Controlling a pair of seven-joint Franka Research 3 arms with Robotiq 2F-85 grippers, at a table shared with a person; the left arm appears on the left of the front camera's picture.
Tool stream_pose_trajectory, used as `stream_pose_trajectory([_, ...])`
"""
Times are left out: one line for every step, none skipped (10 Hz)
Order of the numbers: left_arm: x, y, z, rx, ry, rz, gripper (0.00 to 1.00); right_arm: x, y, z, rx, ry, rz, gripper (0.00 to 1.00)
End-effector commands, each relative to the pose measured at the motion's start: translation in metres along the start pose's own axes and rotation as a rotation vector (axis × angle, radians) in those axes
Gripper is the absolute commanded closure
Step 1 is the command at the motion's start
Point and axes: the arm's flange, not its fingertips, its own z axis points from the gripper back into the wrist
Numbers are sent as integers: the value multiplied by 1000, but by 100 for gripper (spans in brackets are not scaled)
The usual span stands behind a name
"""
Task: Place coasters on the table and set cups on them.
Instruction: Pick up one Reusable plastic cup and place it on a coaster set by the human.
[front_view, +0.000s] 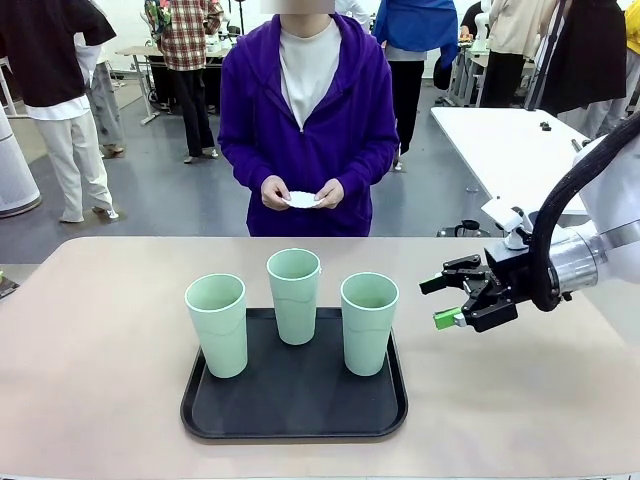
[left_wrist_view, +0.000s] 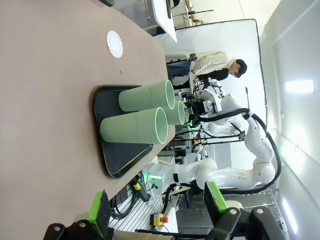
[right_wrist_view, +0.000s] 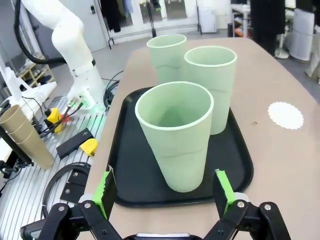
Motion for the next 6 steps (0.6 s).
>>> stream_pose_trajectory([0,0,3,-11,1,-14,0,2,5,-1,36,18,4,0])
stream_pose_trajectory([0,0,3,-11,1,-14,0,2,5,-1,36,18,4,0])
stream_pose_trajectory([0,0,3,-11,1,-14,0,2,5,-1,36,18,4,0])
stream_pose_trajectory([0,0,3,-11,1,-14,0,2,5,-1,36,18,4,0])
stream_pose_trajectory([0,0,3,-11,1,-14,0,1,2,-3,23,12,8,0])
stream_pose_trajectory([0,0,3,-11,1,-14,0,-6,-2,-8,-25,-22,7,0])
